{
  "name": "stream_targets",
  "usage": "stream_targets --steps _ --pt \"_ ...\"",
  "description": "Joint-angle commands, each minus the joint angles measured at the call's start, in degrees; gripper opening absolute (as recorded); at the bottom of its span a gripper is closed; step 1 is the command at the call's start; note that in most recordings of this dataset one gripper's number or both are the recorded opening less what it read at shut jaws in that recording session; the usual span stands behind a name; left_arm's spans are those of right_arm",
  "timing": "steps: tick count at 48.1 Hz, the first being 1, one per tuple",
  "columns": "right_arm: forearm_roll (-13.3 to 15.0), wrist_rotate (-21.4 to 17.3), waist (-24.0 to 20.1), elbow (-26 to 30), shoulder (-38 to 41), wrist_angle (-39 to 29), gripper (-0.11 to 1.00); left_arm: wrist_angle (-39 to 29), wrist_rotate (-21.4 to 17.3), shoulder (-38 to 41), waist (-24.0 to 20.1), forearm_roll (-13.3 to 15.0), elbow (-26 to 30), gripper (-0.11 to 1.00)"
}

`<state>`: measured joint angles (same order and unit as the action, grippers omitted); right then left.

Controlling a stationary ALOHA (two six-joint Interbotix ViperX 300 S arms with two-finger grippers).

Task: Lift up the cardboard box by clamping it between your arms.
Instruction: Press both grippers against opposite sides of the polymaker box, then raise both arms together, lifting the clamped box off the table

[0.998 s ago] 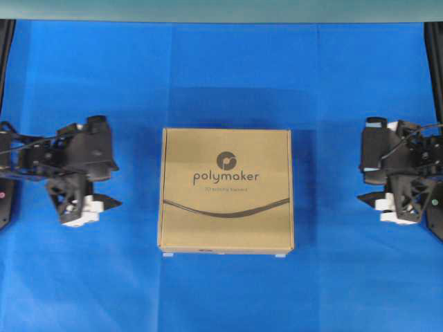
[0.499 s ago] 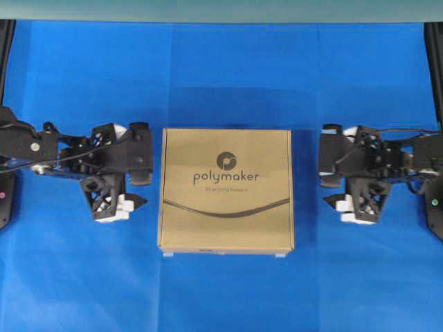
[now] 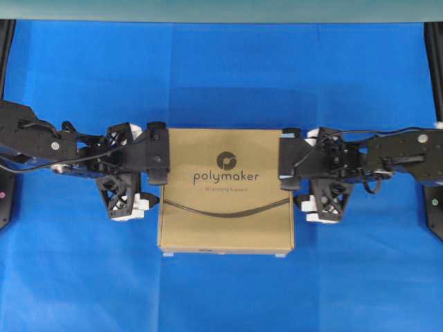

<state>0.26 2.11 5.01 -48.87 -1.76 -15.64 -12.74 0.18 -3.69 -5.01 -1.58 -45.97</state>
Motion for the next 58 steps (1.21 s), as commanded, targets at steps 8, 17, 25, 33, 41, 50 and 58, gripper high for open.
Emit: stream_targets --steps 8,17,25,33,41,50,58 --pt "0.1 0.3 -0.4 3.1 1.4 1.2 1.00 0.2 0.1 0.1 0.1 -0.1 1.5 0.85" --pt "0.1 -0.1 -0.4 3.2 1.3 0.8 1.00 0.2 -0.1 0.7 0.0 -0.1 2.5 0.85" --pt "0.1 -0.3 -0.4 3.3 1.0 0.7 1.00 0.1 0.0 0.5 0.0 -0.2 3.3 0.85" --pt "0.1 -0.3 -0.4 4.2 -0.4 0.1 1.00 0.0 0.0 -0.6 -0.2 -0.2 3.8 0.85" --pt "0.1 -0.2 -0.4 6.0 -1.8 -4.4 1.00 -1.6 0.1 -2.2 -0.2 -0.1 4.8 0.84" --pt "0.0 -0.2 -0.6 9.7 -4.2 -11.1 1.00 -8.9 -0.1 -4.9 -0.2 -0.2 7.9 0.84" --pt "0.1 -0.1 -0.8 12.9 -7.1 -15.6 1.00 -14.5 0.0 -6.6 0.3 -0.2 11.3 0.84"
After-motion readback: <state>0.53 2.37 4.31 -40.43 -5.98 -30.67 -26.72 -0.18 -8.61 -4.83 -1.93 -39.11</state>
